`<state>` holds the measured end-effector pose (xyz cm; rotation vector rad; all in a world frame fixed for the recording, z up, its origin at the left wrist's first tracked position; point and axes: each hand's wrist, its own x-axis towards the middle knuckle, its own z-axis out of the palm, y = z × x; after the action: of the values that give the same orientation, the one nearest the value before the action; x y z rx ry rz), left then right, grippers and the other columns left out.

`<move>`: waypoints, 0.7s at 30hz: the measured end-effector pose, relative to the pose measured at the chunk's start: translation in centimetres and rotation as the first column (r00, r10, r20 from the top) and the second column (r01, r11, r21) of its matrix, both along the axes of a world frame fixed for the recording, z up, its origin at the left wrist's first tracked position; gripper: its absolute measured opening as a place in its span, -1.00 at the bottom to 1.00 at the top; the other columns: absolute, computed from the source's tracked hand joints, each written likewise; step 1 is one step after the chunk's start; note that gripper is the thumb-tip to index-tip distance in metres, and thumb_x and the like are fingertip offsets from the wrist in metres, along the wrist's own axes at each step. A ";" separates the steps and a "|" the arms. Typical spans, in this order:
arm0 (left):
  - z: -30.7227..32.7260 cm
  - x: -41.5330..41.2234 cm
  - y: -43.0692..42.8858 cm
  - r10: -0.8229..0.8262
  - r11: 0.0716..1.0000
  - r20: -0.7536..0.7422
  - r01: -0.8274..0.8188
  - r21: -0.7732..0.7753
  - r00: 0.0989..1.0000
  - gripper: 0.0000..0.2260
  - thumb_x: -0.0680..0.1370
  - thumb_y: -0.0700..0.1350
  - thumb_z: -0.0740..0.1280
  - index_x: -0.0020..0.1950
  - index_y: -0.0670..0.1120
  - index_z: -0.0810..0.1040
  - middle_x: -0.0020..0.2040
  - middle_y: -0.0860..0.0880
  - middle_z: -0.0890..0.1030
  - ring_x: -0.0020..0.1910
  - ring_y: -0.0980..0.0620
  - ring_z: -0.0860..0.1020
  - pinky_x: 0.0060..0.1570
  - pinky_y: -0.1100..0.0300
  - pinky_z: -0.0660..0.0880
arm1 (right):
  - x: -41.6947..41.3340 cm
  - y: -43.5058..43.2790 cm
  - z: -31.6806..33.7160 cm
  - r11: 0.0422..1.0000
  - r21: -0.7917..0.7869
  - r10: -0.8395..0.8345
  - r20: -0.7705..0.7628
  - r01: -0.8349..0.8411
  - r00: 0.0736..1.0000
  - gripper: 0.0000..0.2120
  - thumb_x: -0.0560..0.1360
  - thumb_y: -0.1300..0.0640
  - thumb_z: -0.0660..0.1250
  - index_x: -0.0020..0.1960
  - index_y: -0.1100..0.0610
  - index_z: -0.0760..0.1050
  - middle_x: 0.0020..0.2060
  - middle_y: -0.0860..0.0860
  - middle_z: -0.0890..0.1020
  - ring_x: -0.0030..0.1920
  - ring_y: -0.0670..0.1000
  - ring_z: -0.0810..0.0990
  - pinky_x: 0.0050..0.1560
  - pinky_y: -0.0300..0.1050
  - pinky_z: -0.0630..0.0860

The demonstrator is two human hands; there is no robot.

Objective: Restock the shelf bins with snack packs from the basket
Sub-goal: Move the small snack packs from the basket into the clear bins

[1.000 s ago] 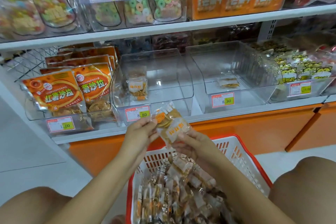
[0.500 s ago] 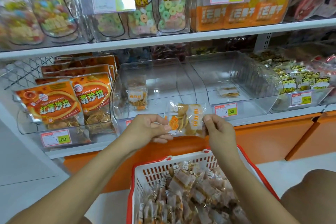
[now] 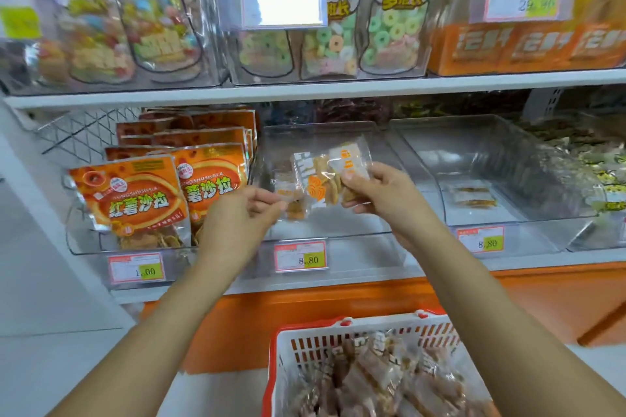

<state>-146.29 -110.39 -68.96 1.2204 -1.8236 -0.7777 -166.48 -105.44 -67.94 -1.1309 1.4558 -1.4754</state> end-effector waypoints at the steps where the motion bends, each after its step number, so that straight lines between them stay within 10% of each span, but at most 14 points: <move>1: -0.2 0.8 -0.7 0.084 0.993 0.069 -0.077 -0.092 0.994 -0.95 0.48 -0.12 0.44 -0.10 -0.06 0.61 -0.26 0.01 0.65 -0.24 0.05 0.62 -0.27 0.20 0.53 | -0.2 -1.2 0.1 1.000 0.001 -0.005 -0.054 0.005 0.999 -0.90 0.51 0.20 0.37 -0.04 0.23 0.53 -0.31 0.10 0.58 -0.39 -0.06 0.54 -0.39 -0.33 0.50; 8: -1.5 2.4 -2.7 0.189 0.971 0.194 -0.155 -0.181 0.963 -0.76 0.49 -0.09 0.43 0.12 -0.14 0.62 -0.21 0.04 0.60 -0.17 0.05 0.57 -0.15 0.24 0.43 | 1.1 -9.4 -1.0 0.974 0.225 0.152 -0.726 0.022 0.671 -0.85 0.40 0.13 0.48 -0.22 0.18 0.55 -0.35 0.06 0.55 -0.24 0.04 0.53 -0.30 -0.10 0.39; 11: -1.8 2.5 -3.1 0.169 0.975 0.194 -0.135 -0.174 0.966 -0.74 0.51 -0.09 0.41 0.17 -0.15 0.61 -0.21 0.06 0.58 -0.17 0.08 0.55 -0.23 0.30 0.38 | 2.6 -11.0 -2.0 0.963 0.254 0.165 -0.823 0.092 0.543 -0.80 0.41 0.08 0.48 0.00 0.13 0.64 -0.16 0.10 0.64 -0.08 0.10 0.59 -0.24 -0.21 0.29; 21: -1.8 2.7 -3.0 0.133 0.982 0.203 -0.101 -0.162 0.970 -0.73 0.54 -0.08 0.37 0.22 -0.12 0.57 -0.16 0.07 0.58 -0.16 0.11 0.52 -0.23 0.34 0.34 | 5.2 -13.2 -4.8 0.873 0.364 -0.001 -0.667 0.326 0.745 -0.23 0.32 0.14 0.57 0.36 0.24 0.21 0.27 0.17 0.45 0.27 0.16 0.47 0.16 -0.06 0.45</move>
<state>-143.56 -113.39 -70.78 1.3402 -1.9225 -0.4476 -161.25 -118.63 -72.70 -1.2828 2.3018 -0.7536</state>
